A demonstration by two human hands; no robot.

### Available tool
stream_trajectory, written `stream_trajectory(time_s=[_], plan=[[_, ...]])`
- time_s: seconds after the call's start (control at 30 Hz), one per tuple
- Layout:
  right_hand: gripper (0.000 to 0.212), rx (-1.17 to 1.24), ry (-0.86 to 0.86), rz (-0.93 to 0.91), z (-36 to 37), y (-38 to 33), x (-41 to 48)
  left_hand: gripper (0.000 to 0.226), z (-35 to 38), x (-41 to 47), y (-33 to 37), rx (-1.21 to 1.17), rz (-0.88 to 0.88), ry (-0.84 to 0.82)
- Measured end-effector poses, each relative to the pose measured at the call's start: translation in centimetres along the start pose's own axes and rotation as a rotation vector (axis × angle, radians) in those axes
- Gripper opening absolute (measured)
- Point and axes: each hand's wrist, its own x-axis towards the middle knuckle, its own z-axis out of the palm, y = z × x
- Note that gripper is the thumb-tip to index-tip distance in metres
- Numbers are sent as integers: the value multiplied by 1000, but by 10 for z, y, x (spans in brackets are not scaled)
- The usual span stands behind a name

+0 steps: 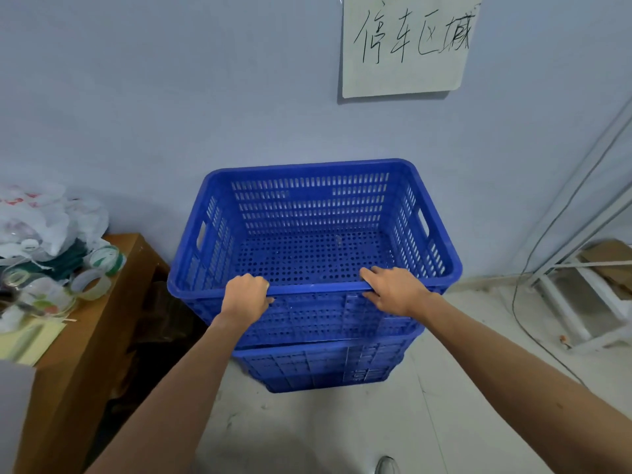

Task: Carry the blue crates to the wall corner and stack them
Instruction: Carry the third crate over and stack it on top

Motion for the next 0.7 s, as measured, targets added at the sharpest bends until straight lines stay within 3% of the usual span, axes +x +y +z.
stream_trajectory(time_s=[0.7], plan=[[34, -103, 18, 50, 5, 4, -16, 28, -9, -16, 15, 51, 50, -28]])
